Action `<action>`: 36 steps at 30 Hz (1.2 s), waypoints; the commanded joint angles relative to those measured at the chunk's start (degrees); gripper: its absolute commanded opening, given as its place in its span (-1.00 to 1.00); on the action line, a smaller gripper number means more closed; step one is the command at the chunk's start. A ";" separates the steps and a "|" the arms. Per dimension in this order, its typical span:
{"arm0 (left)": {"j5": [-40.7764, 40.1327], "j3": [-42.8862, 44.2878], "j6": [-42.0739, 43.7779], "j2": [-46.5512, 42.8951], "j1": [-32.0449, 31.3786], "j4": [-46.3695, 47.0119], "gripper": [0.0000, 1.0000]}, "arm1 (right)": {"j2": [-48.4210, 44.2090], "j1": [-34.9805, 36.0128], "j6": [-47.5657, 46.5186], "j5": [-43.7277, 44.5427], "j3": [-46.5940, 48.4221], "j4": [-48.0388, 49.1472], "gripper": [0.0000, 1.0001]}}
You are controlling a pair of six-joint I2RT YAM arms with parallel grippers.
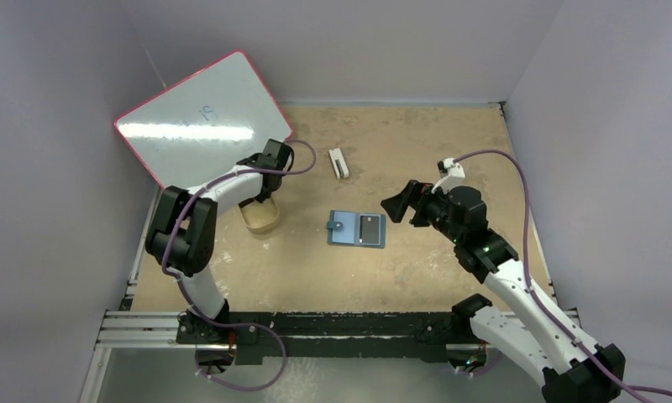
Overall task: Put the credit cards into the card holder
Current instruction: Pick up the credit card from the storage box.
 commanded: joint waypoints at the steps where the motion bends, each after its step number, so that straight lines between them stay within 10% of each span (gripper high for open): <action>1: -2.40 2.38 0.47 -1.52 0.51 0.78 -0.04 | -1.36 0.13 0.49 -0.62 1.67 1.95 0.98; 36: 12.83 14.64 -17.18 -7.92 0.26 -22.44 -1.00 | -1.81 0.21 0.92 -7.88 2.90 2.78 0.98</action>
